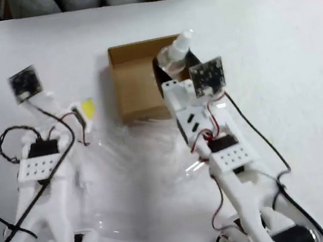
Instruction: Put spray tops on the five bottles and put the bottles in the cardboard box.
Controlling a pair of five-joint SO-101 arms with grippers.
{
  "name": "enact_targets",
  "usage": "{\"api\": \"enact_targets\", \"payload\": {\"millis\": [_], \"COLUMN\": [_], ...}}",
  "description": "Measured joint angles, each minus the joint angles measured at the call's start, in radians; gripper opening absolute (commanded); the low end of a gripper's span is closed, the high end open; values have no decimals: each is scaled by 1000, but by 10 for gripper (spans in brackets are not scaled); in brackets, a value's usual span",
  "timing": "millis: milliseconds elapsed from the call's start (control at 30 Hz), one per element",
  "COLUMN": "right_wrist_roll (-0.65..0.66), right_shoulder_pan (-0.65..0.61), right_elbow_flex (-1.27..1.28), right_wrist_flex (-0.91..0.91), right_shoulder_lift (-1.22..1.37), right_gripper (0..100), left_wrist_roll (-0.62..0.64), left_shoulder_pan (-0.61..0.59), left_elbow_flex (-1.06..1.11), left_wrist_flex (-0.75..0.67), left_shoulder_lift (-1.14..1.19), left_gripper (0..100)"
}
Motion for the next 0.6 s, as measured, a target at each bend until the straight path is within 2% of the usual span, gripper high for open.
{"api": "enact_targets", "payload": {"millis": [233, 367, 600], "right_wrist_roll": [-187, -204, -204], "right_shoulder_pan": [8, 8, -31], "right_elbow_flex": [-213, -307, -315], "right_wrist_flex": [-38, -38, -38], "right_shoulder_lift": [250, 361, 376], "right_gripper": [16, 16, 16], "left_wrist_roll": [28, 29, 29], "left_shoulder_pan": [-9, -8, -8], "left_elbow_flex": [8, 8, 8], "left_wrist_flex": [-120, -155, -209], "left_shoulder_lift": [81, 110, 144], "left_gripper": [249, 249, 249]}}
